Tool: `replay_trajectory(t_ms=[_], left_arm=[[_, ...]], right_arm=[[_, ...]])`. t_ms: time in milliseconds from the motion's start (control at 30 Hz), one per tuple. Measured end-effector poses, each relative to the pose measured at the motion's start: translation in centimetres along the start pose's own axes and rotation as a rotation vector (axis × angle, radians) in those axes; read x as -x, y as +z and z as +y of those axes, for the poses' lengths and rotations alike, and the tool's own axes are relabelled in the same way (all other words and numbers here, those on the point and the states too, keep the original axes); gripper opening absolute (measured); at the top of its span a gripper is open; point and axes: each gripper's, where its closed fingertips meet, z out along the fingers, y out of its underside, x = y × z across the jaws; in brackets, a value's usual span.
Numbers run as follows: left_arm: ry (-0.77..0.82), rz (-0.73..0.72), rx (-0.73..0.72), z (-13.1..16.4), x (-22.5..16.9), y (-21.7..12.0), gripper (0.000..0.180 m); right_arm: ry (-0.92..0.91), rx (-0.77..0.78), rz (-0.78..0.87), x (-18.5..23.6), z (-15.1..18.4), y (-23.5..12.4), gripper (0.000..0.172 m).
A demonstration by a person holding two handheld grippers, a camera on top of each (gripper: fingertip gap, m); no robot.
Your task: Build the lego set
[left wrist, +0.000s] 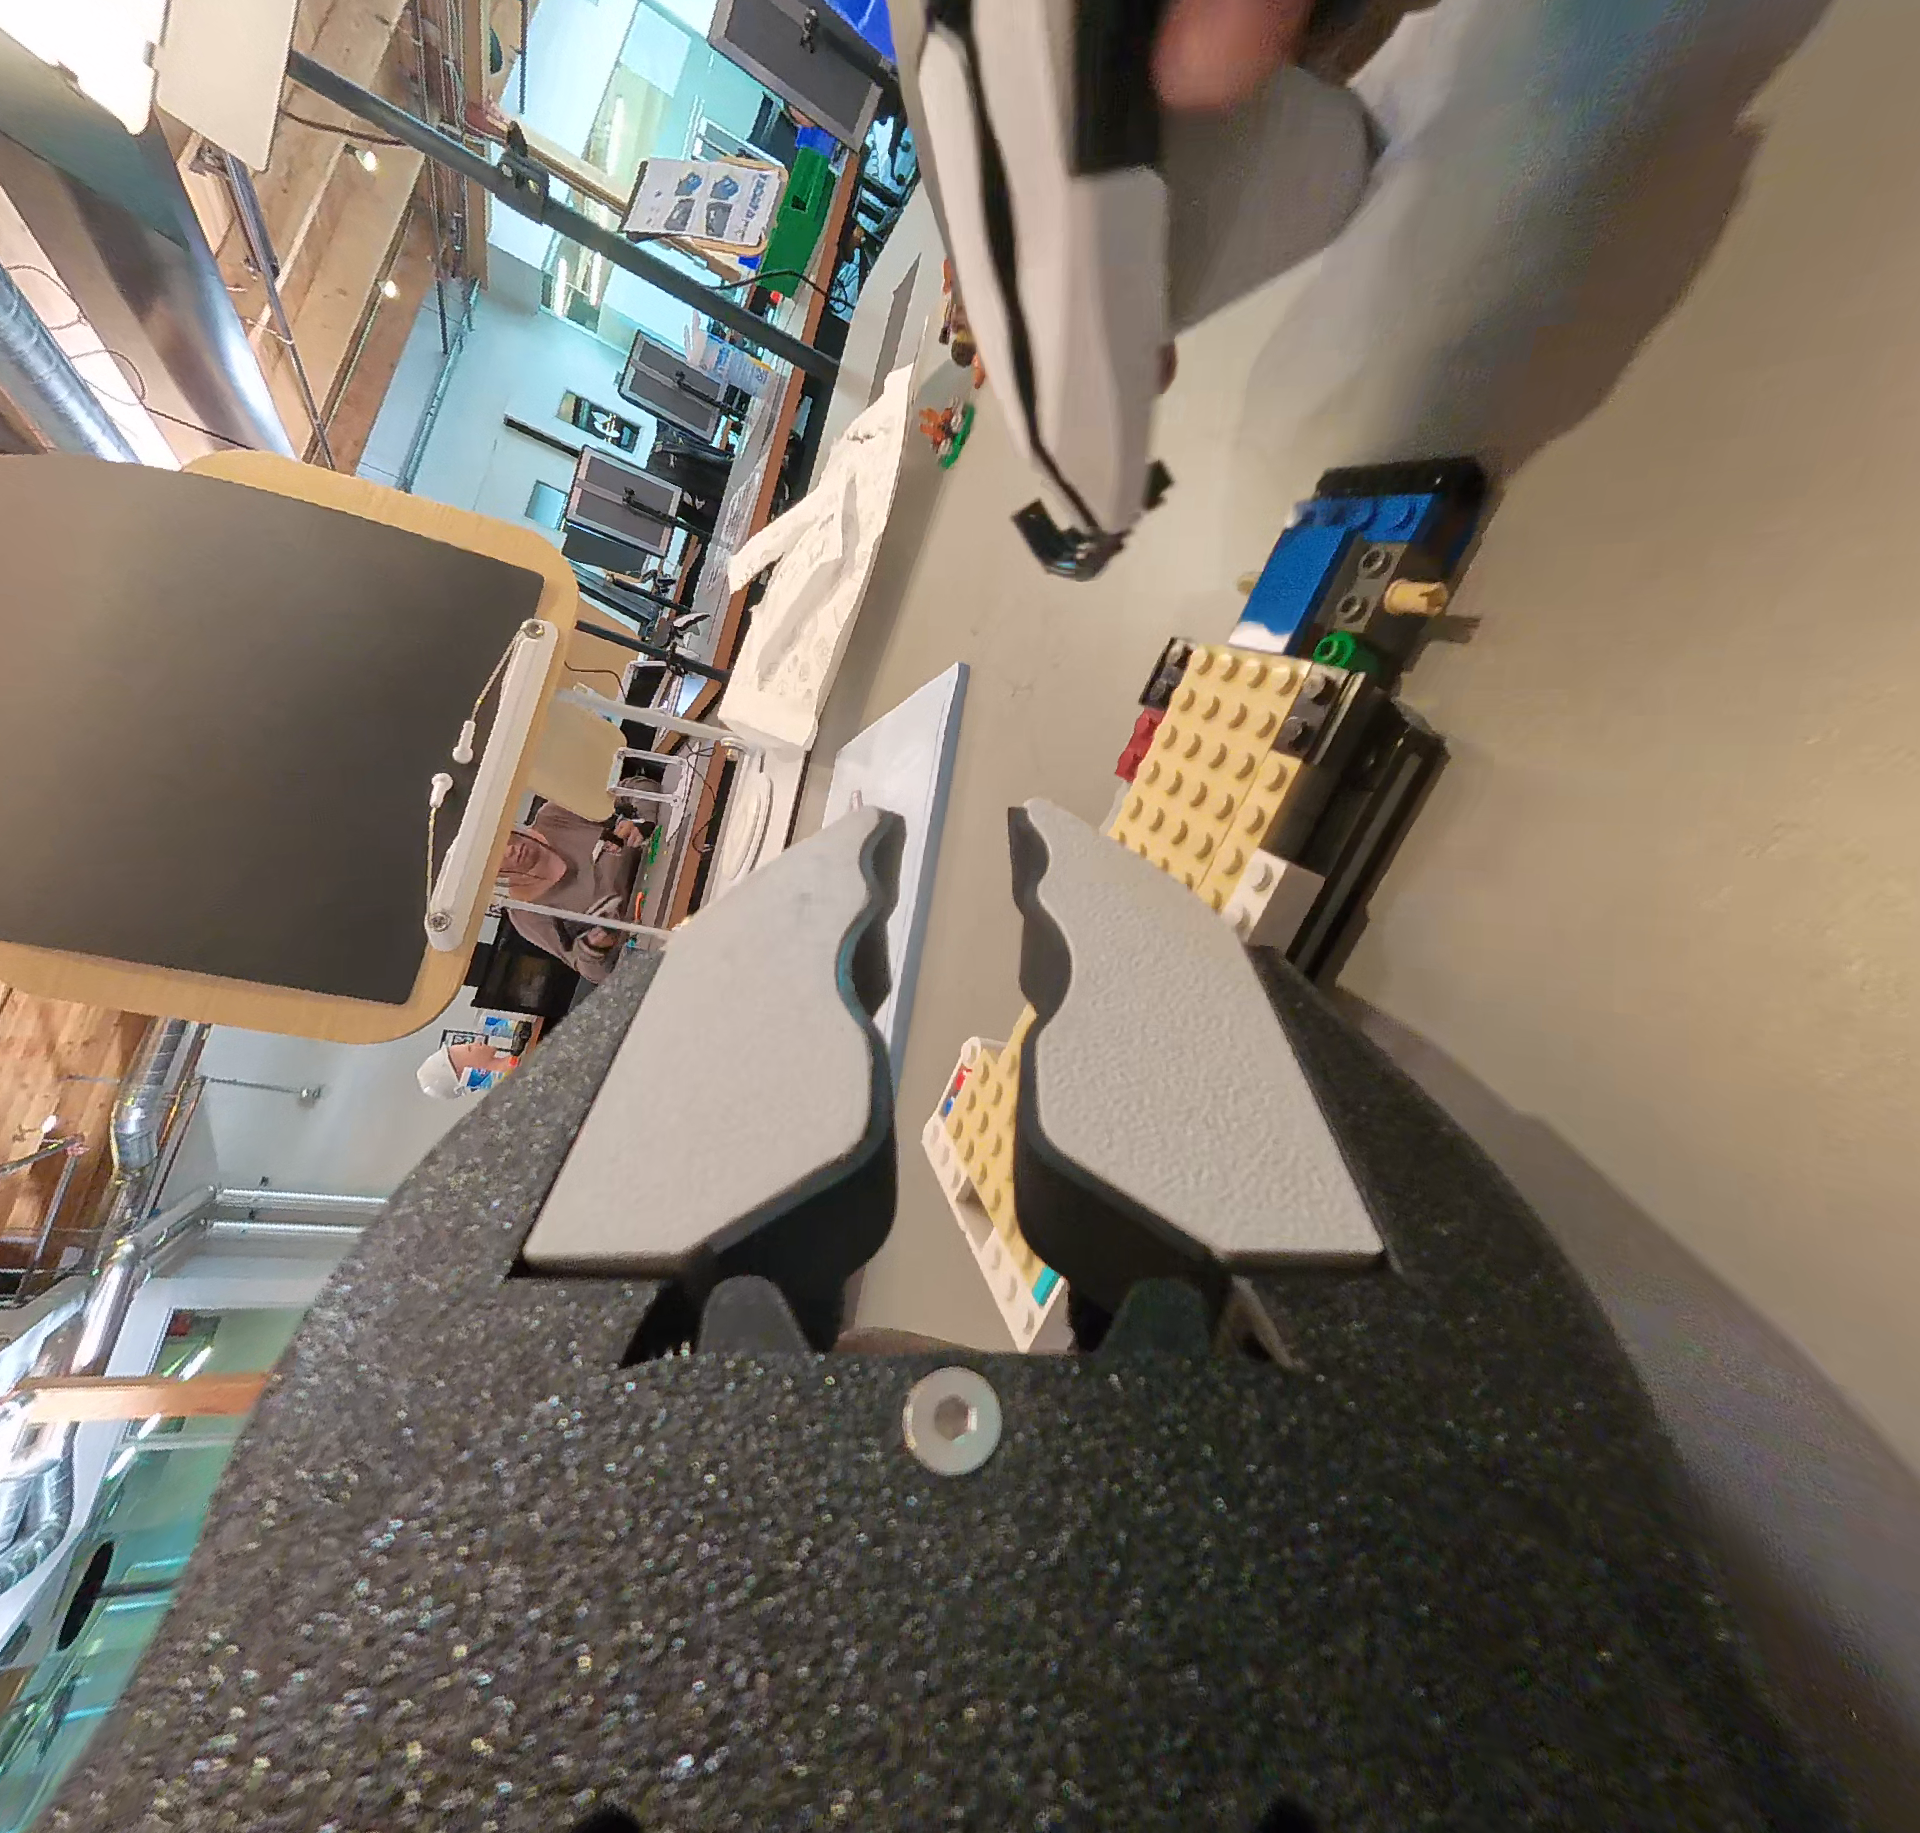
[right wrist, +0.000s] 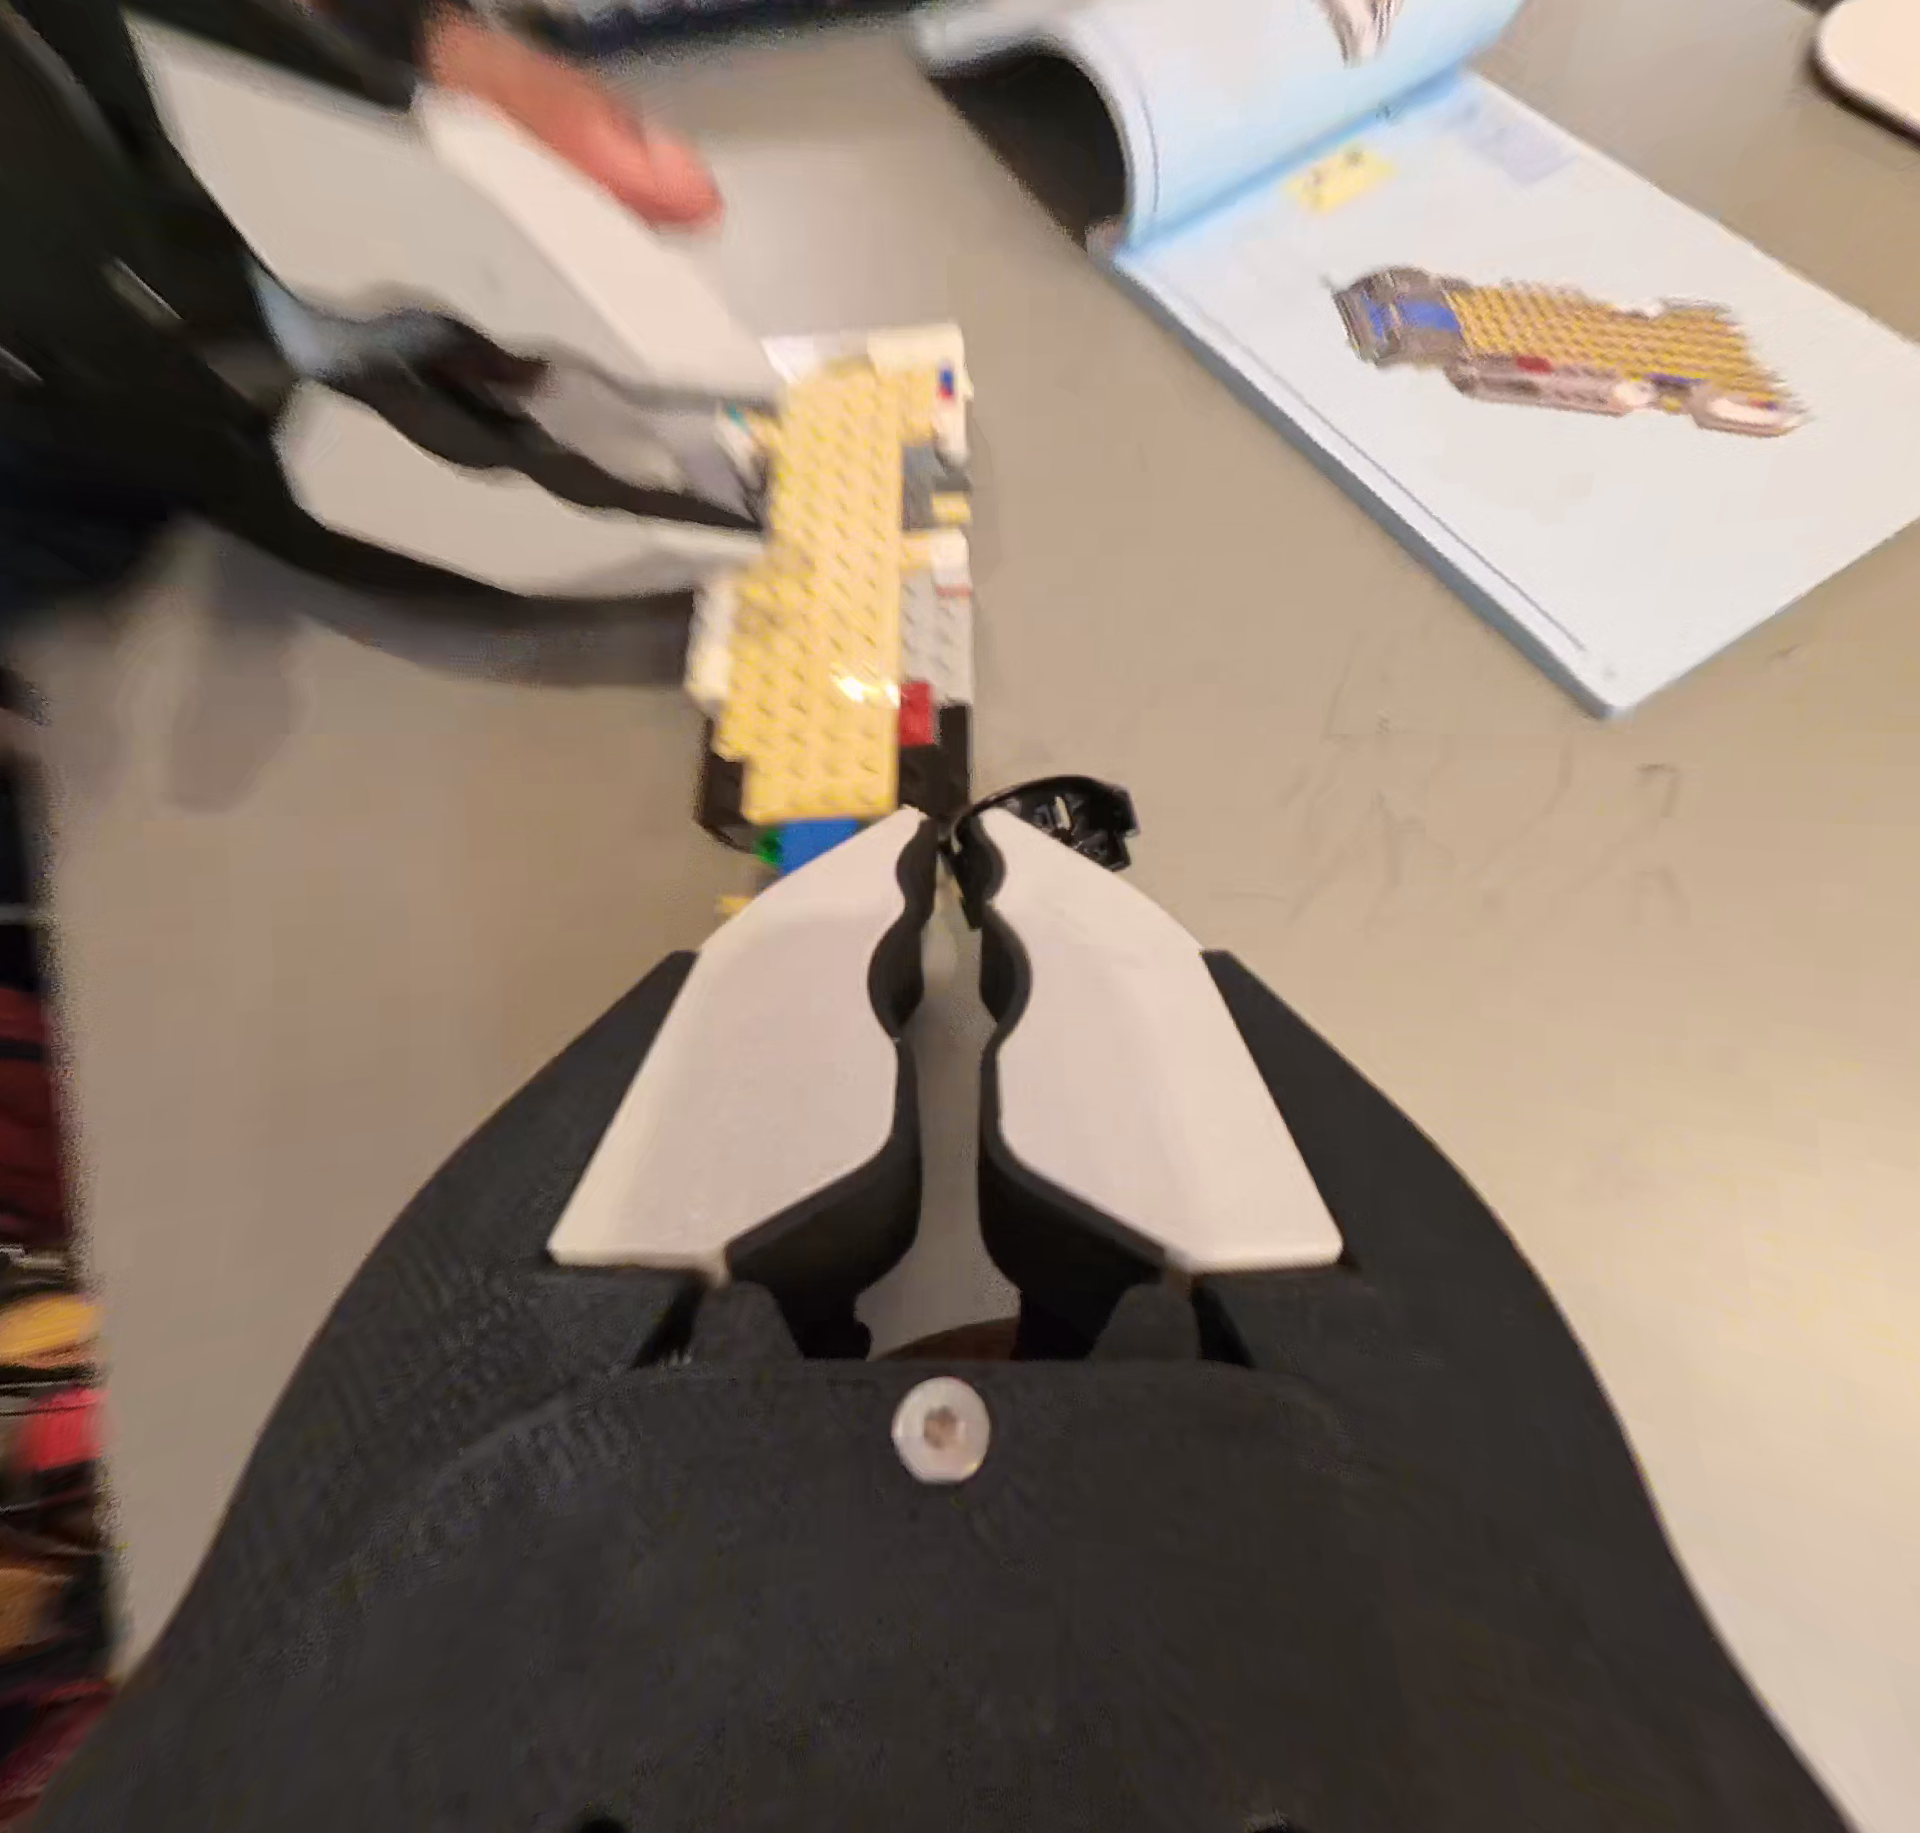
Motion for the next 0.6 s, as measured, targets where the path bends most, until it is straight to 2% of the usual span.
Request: replay_trajectory(t_ms=[200,367,467,600], left_arm=[[-0.014,0.021,-0.061,-2.2,-0.8,0.6,0.024],[-0.094,-0.019,-0.063,-3.3,-0.2,1.3,0.038],[-0.163,-0.023,-0.093,-4.1,0.0,1.1,0.04],[-0.15,0.016,-0.157,-5.4,-0.7,0.7,0.04]], right_arm=[[0.413,-0.28,-0.38,2.5,-3.5,-2.7,0.005],[0.607,-0.414,-0.529,3.4,-4.6,-3.5,0.005],[0.649,-0.428,-0.588,4.3,-4.4,-3.6,0.005],[0.627,-0.382,-0.643,5.5,-4.0,-3.7,0.005]])
